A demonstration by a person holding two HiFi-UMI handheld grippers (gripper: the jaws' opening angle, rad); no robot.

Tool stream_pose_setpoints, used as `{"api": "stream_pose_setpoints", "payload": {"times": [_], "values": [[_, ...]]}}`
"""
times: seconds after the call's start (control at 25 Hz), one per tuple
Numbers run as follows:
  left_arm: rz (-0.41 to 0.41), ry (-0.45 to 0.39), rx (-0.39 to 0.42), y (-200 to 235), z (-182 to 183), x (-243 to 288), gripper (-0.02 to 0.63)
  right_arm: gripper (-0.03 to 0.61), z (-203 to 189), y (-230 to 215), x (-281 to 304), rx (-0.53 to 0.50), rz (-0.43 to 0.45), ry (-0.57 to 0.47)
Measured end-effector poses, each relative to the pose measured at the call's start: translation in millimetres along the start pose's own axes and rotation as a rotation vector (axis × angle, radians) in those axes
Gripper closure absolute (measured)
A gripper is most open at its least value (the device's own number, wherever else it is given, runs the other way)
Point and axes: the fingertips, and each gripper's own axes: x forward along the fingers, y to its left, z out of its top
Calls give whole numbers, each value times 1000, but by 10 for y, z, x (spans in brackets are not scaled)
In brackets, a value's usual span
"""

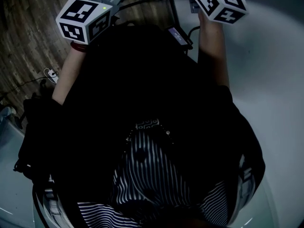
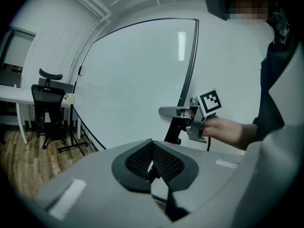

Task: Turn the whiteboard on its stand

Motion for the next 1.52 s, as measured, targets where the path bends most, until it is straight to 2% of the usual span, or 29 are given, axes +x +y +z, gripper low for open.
{"api": "stream_pose_setpoints", "payload": {"times": [0.2,0.44,0.6,0.84,1.0,1.2,1.52], "values": [[46,34,-47,161,-266,-288,612,531,-12,129,112,36,-7,3],[108,30,-113,134,-518,-671,612,532,28,232,-56,35,-19,17],[135,37,-127,199,-668,-873,612,532,-67,318,-215,43,-43,21],[123,10,-132,185,-571,-1002,612,531,-50,691,-434,50,-62,13],[107,2,-120,88,-552,-1052,612,531,-61,750,-481,68,-85,13],[117,-1,-139,169,-600,-1154,612,529,-39,805,-332,43,-89,6],[148,-15,-121,345,-534,-1250,612,529,41,803,46,36,-83,3]]}}
